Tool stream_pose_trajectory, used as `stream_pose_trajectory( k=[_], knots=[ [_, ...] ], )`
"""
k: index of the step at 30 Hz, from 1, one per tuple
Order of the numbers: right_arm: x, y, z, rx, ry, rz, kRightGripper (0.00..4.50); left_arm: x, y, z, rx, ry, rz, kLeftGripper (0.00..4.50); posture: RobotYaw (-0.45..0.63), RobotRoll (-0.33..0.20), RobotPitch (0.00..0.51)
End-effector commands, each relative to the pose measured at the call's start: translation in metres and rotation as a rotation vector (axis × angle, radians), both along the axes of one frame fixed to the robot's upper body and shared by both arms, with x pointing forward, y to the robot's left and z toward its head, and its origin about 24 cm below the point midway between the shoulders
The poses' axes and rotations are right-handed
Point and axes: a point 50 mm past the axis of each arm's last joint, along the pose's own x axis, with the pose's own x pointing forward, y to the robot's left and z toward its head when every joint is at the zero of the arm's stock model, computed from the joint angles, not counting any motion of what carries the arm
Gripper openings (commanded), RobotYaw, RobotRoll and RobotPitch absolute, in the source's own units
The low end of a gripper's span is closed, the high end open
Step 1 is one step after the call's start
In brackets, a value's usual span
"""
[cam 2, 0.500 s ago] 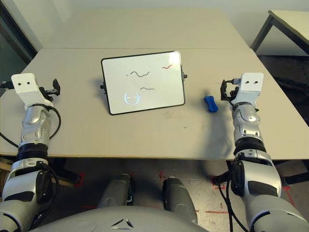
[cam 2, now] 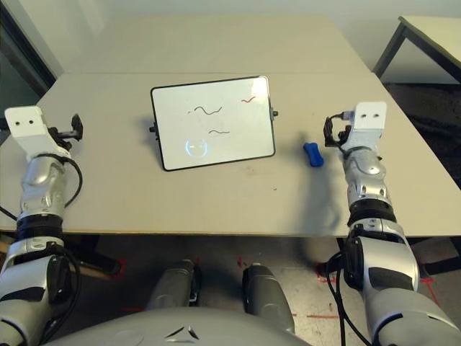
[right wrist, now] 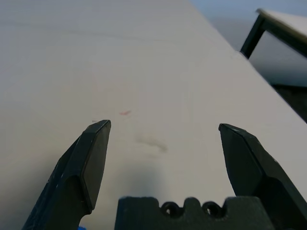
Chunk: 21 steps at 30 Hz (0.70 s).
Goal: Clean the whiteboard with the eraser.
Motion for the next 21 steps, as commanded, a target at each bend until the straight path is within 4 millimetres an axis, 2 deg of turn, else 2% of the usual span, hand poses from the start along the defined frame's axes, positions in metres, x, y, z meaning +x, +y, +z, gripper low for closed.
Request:
stream_pose_trajectory(
  k=[1, 7, 10, 13, 16, 21],
  knots=[
    [0.001, 0.008, 0.024, 0.016, 0.142, 0.081, 4.48, 0.004, -0.003, 0.009, -0.006, 0.058, -0.229, 4.5, 0.27, 0.0, 0.041],
    [-0.009, 0.019, 0.054, 0.048, 0.365, 0.14, 4.48, 0.002, -0.01, 0.033, -0.008, 0.139, -0.595, 4.5, 0.24, 0.0, 0.037],
    [-0.014, 0.022, 0.06, 0.055, 0.428, 0.161, 4.48, -0.001, -0.018, 0.039, 0.007, 0.199, -0.756, 4.5, 0.24, 0.0, 0.035],
    [-0.017, 0.023, 0.058, 0.032, 0.48, 0.162, 4.48, -0.005, -0.026, 0.04, 0.0, 0.277, -0.902, 4.5, 0.25, 0.0, 0.036],
    [-0.016, 0.024, 0.048, 0.067, 0.537, 0.17, 4.48, -0.01, -0.037, 0.042, -0.014, 0.37, -1.068, 4.5, 0.27, 0.0, 0.036],
    [-0.011, 0.029, 0.035, 0.088, 0.585, 0.186, 4.48, -0.006, -0.044, 0.052, 0.024, 0.415, -1.156, 4.5, 0.28, 0.0, 0.037]
  ],
)
